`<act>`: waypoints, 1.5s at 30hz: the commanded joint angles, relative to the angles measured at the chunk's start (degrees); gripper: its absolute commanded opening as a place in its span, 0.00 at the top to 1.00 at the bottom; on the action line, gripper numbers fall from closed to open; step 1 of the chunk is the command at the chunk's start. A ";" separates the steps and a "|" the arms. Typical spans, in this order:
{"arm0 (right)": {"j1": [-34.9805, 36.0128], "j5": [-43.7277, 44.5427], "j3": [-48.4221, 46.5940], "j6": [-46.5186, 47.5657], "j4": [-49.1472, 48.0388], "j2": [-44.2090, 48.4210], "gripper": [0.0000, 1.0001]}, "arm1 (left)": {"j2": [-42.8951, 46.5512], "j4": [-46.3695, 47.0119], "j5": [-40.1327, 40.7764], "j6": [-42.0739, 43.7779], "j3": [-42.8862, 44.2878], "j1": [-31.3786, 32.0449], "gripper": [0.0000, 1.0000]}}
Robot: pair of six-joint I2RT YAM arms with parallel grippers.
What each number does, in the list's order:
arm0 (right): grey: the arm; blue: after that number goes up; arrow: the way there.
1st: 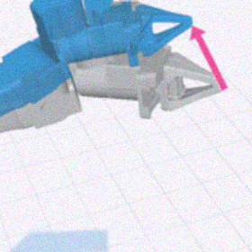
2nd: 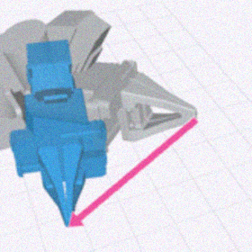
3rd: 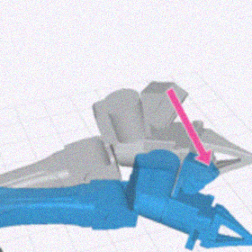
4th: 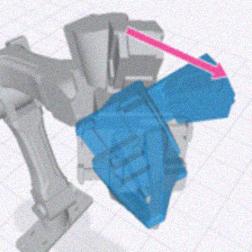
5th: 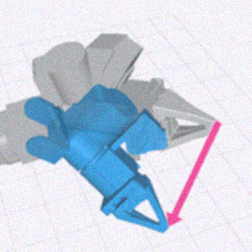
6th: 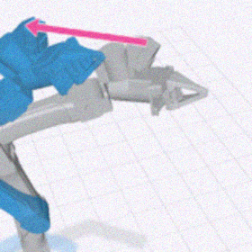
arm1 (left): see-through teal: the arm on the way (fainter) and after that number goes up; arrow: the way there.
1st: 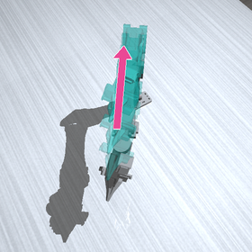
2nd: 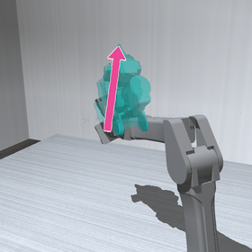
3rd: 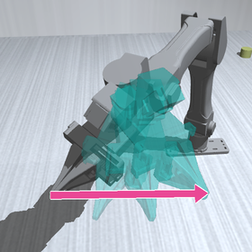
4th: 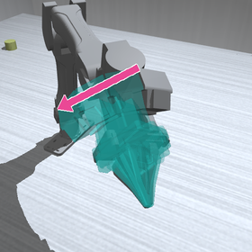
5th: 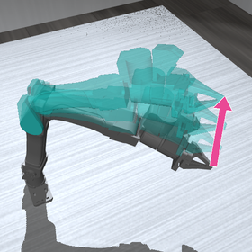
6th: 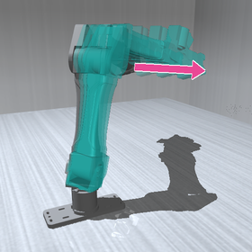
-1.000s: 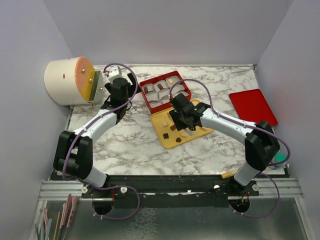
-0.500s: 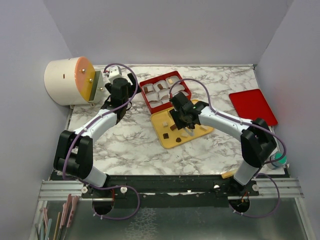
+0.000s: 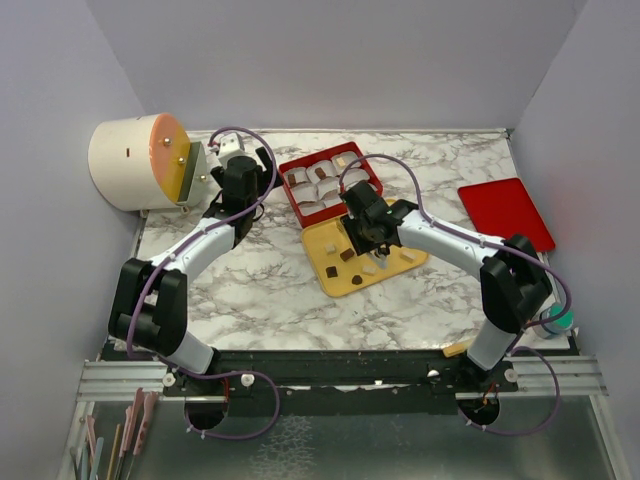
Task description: Pack the chocolate
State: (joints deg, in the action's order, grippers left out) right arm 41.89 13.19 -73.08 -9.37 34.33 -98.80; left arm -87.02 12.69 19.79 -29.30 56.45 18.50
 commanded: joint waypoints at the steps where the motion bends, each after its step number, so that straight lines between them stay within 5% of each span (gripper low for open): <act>1: -0.23 -0.75 -2.49 0.23 -0.65 1.66 0.87 | -0.80 0.50 -0.02 0.69 0.51 0.07 0.07; 21: -0.31 2.83 -8.35 1.27 1.36 5.77 0.91 | -0.87 0.56 -0.36 0.41 0.31 0.13 0.07; 45: -13.57 -6.49 -20.28 4.94 -6.11 -12.54 0.91 | -0.96 0.50 -0.46 0.56 0.42 0.06 0.07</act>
State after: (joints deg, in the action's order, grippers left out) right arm 28.69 10.31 -90.70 -5.32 31.38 -109.49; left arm -87.35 12.69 19.77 -29.32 56.45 18.50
